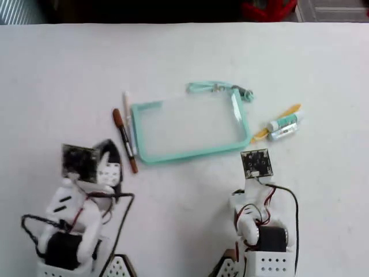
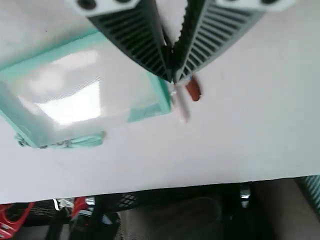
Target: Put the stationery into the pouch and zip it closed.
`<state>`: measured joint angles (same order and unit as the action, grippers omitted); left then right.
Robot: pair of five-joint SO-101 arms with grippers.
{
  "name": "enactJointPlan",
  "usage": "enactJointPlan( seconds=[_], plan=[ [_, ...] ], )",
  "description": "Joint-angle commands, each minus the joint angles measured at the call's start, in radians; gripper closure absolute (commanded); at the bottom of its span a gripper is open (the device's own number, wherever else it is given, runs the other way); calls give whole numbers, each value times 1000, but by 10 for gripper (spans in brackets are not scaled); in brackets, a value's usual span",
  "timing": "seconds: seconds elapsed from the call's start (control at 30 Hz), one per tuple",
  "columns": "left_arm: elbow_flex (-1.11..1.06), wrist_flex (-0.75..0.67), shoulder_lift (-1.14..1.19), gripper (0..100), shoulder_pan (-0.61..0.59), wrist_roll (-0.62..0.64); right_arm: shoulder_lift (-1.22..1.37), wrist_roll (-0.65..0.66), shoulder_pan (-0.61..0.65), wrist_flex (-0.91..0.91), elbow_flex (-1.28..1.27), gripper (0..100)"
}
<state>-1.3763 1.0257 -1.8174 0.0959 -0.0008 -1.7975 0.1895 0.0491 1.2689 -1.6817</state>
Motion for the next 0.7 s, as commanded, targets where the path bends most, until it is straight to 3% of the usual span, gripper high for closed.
enactJointPlan(
  seconds=[0.0,0.2,0.4,0.67],
  plan=[
    [-91,-91,13,976,183,12,-4,-3,4,4,-9,981],
    [-252,-181,10,976,199,6,-4,-2,7,4,-9,981],
    [-256,-192,10,976,206,6,-4,0,12,4,-9,981],
    [-253,-192,8,936,183,5,-4,-5,120,-2,-9,981]
  ],
)
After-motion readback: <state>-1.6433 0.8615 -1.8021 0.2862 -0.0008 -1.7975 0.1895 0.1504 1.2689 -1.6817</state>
